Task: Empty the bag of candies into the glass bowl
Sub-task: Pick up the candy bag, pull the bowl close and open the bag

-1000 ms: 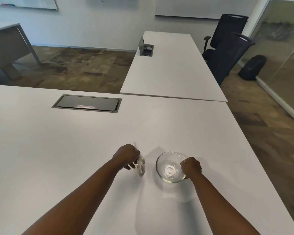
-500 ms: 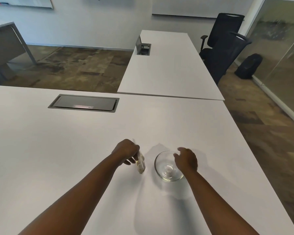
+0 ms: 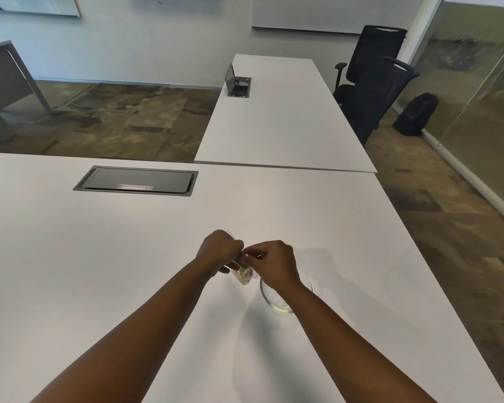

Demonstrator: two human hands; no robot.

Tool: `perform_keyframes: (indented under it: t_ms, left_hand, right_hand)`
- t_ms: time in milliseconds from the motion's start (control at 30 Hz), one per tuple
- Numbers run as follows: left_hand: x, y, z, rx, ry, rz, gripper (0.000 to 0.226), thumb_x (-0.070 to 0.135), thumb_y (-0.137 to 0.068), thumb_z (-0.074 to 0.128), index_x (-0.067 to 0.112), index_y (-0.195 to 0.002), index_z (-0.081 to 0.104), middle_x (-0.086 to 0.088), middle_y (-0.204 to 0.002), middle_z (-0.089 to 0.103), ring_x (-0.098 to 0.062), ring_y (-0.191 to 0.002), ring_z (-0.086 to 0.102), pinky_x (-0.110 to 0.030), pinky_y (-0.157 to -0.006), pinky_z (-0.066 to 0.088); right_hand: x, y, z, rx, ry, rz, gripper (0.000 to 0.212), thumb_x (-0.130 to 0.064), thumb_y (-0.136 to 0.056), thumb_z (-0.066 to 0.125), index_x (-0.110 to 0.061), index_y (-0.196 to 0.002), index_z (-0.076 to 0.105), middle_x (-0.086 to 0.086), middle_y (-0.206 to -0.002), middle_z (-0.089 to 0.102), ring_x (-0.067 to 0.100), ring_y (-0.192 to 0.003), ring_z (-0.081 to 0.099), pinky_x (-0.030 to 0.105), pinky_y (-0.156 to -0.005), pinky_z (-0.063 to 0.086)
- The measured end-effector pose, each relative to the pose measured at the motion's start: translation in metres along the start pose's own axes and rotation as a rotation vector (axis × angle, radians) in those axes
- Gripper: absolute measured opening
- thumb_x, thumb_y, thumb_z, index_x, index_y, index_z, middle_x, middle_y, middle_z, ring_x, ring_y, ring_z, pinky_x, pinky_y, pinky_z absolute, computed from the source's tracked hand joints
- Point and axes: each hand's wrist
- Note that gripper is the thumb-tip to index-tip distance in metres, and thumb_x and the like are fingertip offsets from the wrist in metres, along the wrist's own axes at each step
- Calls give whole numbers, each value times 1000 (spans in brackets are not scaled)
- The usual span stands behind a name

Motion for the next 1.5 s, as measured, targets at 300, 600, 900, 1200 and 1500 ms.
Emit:
perform_keyframes:
  t_ms: [300,600,900,1200,1500]
  left_hand:
    - [2,3,-1,-125,133,26,44,41,-89,50,11,-58,62,2,-43,67,-20,-57,65,-25,-59,50]
    - [-5,2,2,-186,196,119,34,39,-87,59,16,-62,58,-4,-66,67,-17,-62,67,-24,-59,52]
    - [-8,2,3,-215,292,190,27,32,-91,55,15,-72,63,-2,-68,68,-10,-63,68,-21,-56,55]
    - [-5,3,3,-188,195,211,24,15,-92,54,14,-68,59,-4,-67,65,-13,-66,63,-20,-55,50]
    - [-5,2,5,-199,159,210,27,13,-93,51,15,-66,55,-5,-67,61,-14,-64,62,-25,-59,49]
  right_hand:
    - [0,-10,-11,-60,-302,215,11,-9,-75,75,-5,-84,77,15,-77,73,22,-68,64,36,-77,56]
    - [6,-15,-16,-158,-547,336,24,0,-72,76,-17,-57,69,-9,-41,65,6,-44,63,15,-46,52]
    - [10,-18,-18,-240,-731,398,18,-2,-78,72,-11,-65,64,3,-59,69,14,-59,63,23,-63,51]
    - [11,-17,-19,-225,-724,379,17,2,-79,70,-10,-67,66,0,-53,70,12,-53,66,22,-59,58]
    - [5,-18,-22,-158,-552,376,21,2,-79,67,-12,-63,66,6,-67,66,18,-59,63,24,-53,50]
Point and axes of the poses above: each hand's wrist, its own y-axis away from the middle knuckle, its own z-axis out of the palm, x = y × z
